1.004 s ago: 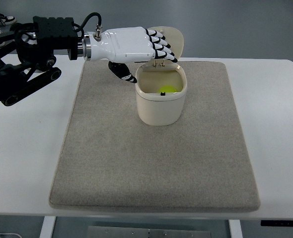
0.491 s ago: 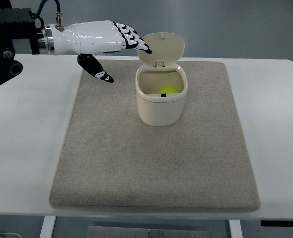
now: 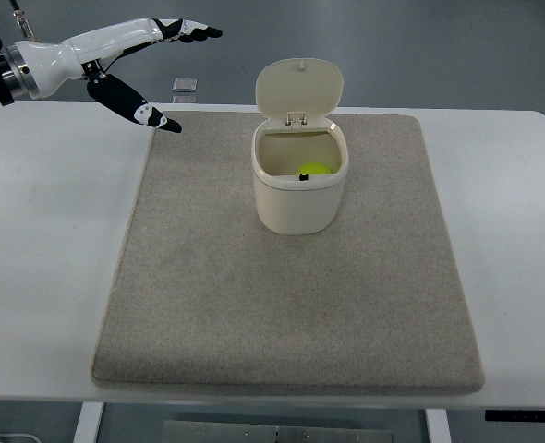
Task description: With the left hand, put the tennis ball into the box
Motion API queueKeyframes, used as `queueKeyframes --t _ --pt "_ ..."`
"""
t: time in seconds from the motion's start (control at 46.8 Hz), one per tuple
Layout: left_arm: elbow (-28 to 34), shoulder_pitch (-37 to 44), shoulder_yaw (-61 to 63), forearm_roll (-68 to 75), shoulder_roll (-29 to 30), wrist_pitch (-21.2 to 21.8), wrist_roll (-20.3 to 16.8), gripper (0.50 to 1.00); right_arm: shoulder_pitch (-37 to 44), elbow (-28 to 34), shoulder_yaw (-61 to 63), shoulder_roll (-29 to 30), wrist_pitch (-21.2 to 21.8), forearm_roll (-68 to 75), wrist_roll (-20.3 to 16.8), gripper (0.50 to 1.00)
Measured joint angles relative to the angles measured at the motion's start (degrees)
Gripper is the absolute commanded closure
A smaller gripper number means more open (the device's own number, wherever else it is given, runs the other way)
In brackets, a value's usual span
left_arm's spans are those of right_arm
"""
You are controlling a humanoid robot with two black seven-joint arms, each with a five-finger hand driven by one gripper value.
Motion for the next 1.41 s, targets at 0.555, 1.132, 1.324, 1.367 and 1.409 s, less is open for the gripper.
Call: queueKeyframes --t 0.555,1.132,1.324,1.367,1.409 --pt "4.2 6.8 0.1 -35.3 -0.5 -4.9 0.2 0.508 0.0 0.0 0.0 0.0 0.0 0.0 0.0 0.562" --pt "9.4 7.3 0.0 -62.5 -1.0 -17.2 14.5 0.508 0.0 0.0 0.0 0.0 0.0 0.0 0.0 0.562" --pt "10.5 9.8 -0.7 -69.1 -4.8 -17.6 16.0 0.508 0.0 0.0 0.0 0.0 0.0 0.0 0.0 0.562" --pt "10.7 10.3 -0.7 -72.6 -5.7 -17.6 16.4 0.508 0.0 0.0 0.0 0.0 0.0 0.0 0.0 0.562" --pt "11.2 10.6 -0.7 -75.7 -6.6 -17.6 16.9 0.506 0.0 0.0 0.0 0.0 0.0 0.0 0.0 0.562"
